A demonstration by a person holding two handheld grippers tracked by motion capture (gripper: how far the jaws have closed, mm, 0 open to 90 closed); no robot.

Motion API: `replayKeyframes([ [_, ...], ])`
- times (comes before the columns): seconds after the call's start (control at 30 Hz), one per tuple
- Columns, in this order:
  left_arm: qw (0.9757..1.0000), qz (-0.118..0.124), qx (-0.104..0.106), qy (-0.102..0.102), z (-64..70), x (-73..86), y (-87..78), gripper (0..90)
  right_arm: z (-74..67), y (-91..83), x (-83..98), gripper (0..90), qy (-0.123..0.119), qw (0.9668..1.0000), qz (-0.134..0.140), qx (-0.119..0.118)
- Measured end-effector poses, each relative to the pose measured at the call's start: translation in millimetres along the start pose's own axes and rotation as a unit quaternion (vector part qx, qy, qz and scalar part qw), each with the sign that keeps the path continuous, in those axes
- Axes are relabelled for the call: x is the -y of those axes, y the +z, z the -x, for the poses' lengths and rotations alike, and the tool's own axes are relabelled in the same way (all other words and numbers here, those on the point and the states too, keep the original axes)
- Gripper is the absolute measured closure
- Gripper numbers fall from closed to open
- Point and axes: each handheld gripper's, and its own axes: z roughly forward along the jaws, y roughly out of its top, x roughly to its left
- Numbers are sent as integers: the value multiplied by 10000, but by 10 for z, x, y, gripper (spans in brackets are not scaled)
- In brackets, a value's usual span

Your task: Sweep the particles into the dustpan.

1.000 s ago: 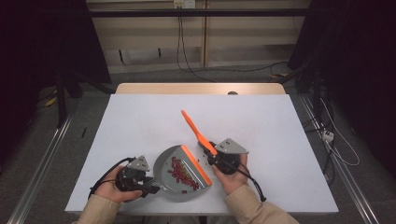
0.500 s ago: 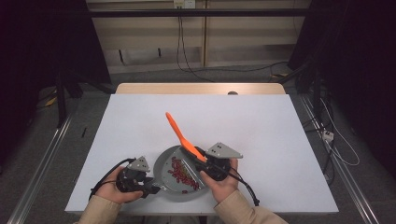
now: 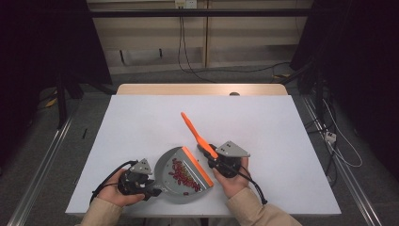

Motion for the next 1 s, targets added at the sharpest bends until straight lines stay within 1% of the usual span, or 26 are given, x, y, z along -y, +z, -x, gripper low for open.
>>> replayKeyframes([
  [0.03,10000,40,7,-59,-5,-1,-4,629,-41,5,-4,704,57,10000,-10,-81],
  [0.1,10000,7,3,-19,-12,-9,-8,629,-133,23,-5,703,187,9995,17,-252],
  [0.13,10000,6,6,-56,-7,-10,-1,629,-183,38,-7,702,298,9988,22,-390],
  [0.17,10000,-31,0,-33,-12,-7,0,629,-231,45,-15,703,373,9982,54,-470],
  [0.2,10000,-18,19,-26,-20,-1,2,629,-274,46,-31,704,392,9978,152,-516],
  [0.23,10000,-17,16,-36,-24,7,2,629,-295,43,-56,705,385,9970,227,-630],
  [0.27,10000,-11,-1,-82,-27,13,1,629,-313,38,-86,705,472,9963,264,-666],
  [0.3,9999,38,-5,-94,-32,19,0,629,-320,28,-113,705,411,9966,291,-658],
  [0.33,9999,44,-9,-119,-32,27,0,628,-310,16,-135,705,300,9971,334,-611],
  [0.37,9999,55,-2,-127,-37,31,8,628,-285,4,-153,705,299,9973,352,-579],
  [0.5,9999,92,-44,-94,-29,35,27,626,-116,-49,-186,705,371,9978,374,-406],
  [0.53,9999,116,-55,-96,-28,36,28,627,-73,-63,-182,705,352,9981,363,-357],
  [0.57,9998,142,-147,-79,-20,36,24,629,-38,-69,-178,705,378,9982,355,-304],
  [0.6,9998,170,-87,-18,-27,40,28,630,-4,-75,-169,705,406,9981,350,-289],
  [0.67,9995,277,-124,19,-30,51,31,630,45,-85,-153,705,418,9982,347,-235],
  [0.73,9992,354,-167,33,-31,61,37,631,82,-97,-143,705,488,9980,351,-212],
  [0.77,9990,377,-229,28,-28,63,37,631,101,-102,-141,705,459,9982,349,-191],
  [0.83,9984,469,-319,8,-35,71,29,631,140,-121,-143,705,473,9982,348,-147],
  [0.87,9980,508,-369,38,-42,78,22,632,162,-131,-144,705,477,9981,353,-135],
  [0.9,9977,577,-366,3,-52,85,15,632,187,-142,-146,705,464,9982,369,-106],
  [0.93,9970,602,-483,-28,-51,91,7,631,213,-154,-150,705,453,9983,367,-61],
  [0.97,9967,676,-438,-23,-67,98,6,632,242,-164,-151,705,469,9982,369,-28],
  [1.0,9960,688,-571,-80,-68,102,-4,631,272,-175,-151,705,476,9982,372,1],
])
